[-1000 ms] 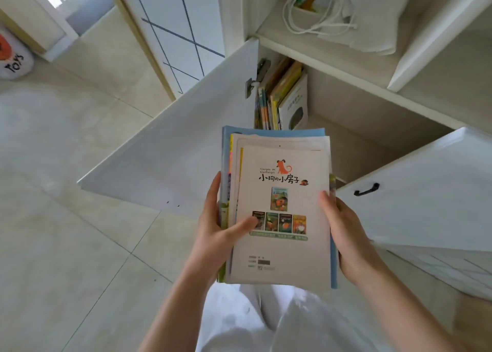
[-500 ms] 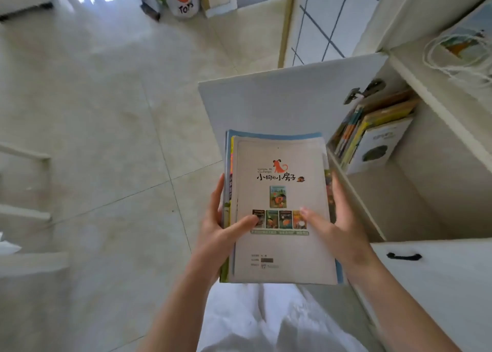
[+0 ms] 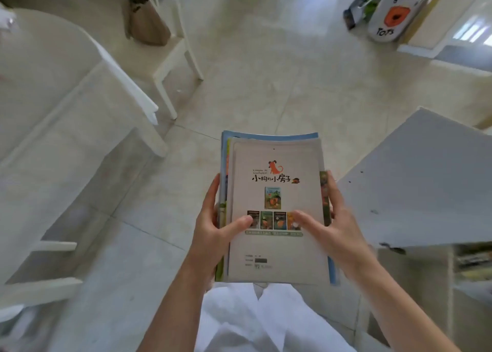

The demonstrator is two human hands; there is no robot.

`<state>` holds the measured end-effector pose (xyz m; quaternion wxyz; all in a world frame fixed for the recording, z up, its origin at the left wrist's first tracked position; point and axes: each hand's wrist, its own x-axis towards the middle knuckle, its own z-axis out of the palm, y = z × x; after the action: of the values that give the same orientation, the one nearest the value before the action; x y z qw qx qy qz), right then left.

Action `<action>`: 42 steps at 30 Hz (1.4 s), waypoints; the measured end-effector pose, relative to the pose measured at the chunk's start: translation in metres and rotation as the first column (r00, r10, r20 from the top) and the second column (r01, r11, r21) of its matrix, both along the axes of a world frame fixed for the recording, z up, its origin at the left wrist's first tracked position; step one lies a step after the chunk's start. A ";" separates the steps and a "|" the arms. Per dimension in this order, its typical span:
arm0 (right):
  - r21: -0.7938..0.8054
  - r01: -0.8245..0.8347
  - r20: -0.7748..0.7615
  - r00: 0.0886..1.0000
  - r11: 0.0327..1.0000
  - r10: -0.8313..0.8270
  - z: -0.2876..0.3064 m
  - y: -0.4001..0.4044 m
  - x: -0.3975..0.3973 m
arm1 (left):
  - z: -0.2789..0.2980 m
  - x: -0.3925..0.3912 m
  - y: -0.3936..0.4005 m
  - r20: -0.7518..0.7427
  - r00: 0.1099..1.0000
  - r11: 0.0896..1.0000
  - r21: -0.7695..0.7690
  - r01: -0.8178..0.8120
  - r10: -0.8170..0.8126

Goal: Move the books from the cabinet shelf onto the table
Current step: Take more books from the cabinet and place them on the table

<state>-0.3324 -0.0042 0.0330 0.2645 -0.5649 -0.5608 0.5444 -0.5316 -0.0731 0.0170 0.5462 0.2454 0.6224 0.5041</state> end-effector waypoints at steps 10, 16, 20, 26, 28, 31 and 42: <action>0.077 -0.395 0.020 0.919 0.915 0.395 -0.009 -0.031 -0.206 | 0.000 -0.148 -0.107 -0.053 0.872 0.873 0.028 -0.486 0.487; 0.018 -0.546 -0.082 0.834 0.837 0.546 -0.023 -0.075 -0.321 | -0.001 -0.227 -0.176 -0.138 0.717 0.725 0.021 -0.688 0.684; -0.056 -0.625 -0.150 0.777 0.779 0.612 -0.020 -0.096 -0.381 | 0.000 -0.271 -0.207 -0.166 0.629 0.641 0.032 -0.767 0.760; -0.072 -0.734 -0.126 0.679 0.676 0.723 -0.020 -0.091 -0.452 | -0.010 -0.311 -0.218 -0.168 0.500 0.507 0.005 -0.862 0.850; -0.062 -0.763 -0.109 0.645 0.643 0.756 -0.021 -0.084 -0.474 | -0.014 -0.325 -0.212 -0.163 0.471 0.476 -0.011 -0.880 0.867; -0.060 -0.801 -0.113 0.599 0.596 0.793 -0.021 -0.066 -0.510 | -0.019 -0.351 -0.194 -0.157 0.439 0.441 -0.024 -0.897 0.885; -0.114 -0.842 -0.140 0.539 0.527 0.831 -0.012 0.042 -0.644 | -0.016 -0.460 -0.093 -0.180 0.342 0.348 0.003 -0.937 0.922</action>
<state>-0.9762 0.0376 0.0209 -0.0583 -0.2283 -0.7056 0.6683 -0.9917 -0.1657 0.0011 0.1256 -0.1430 0.7146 0.6731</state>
